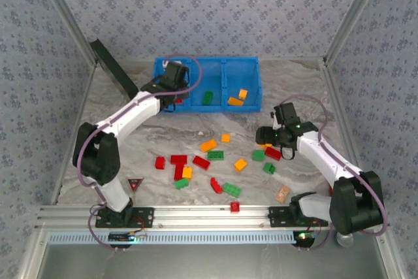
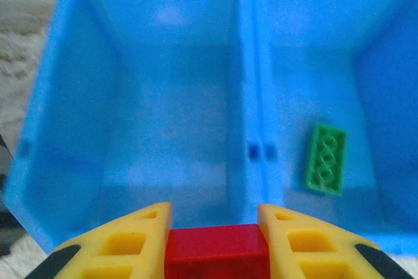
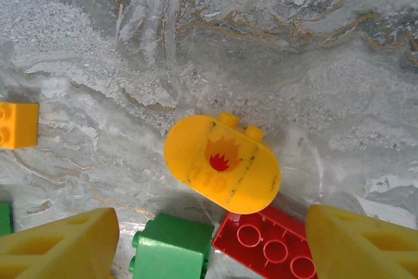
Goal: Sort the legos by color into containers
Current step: Move the container to the top-center of the table.
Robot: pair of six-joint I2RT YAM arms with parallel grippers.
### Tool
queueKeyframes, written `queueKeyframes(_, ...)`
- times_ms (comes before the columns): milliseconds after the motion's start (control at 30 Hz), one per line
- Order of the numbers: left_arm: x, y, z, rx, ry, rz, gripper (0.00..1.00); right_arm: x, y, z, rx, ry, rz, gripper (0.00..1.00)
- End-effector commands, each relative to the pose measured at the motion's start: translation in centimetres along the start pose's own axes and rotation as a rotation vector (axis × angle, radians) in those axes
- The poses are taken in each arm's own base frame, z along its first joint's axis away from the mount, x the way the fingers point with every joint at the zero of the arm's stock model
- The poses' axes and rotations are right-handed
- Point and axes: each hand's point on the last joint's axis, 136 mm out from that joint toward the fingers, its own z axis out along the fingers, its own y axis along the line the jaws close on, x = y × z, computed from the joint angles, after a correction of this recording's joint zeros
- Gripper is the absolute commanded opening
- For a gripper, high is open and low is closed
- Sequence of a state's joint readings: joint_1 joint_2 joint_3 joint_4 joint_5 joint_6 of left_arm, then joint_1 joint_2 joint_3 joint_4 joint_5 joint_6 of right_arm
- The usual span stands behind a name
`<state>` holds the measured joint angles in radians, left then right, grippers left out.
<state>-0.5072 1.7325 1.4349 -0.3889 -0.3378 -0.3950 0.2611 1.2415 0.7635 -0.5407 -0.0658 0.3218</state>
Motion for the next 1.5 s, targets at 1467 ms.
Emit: queueKeyframes(1467, 4.3, 5.8, 17.1, -0.06, 0.221, -0.143, 0.17, -1.5, 0.2, 6.0, 0.038, 0.155, -0.015, 0.78)
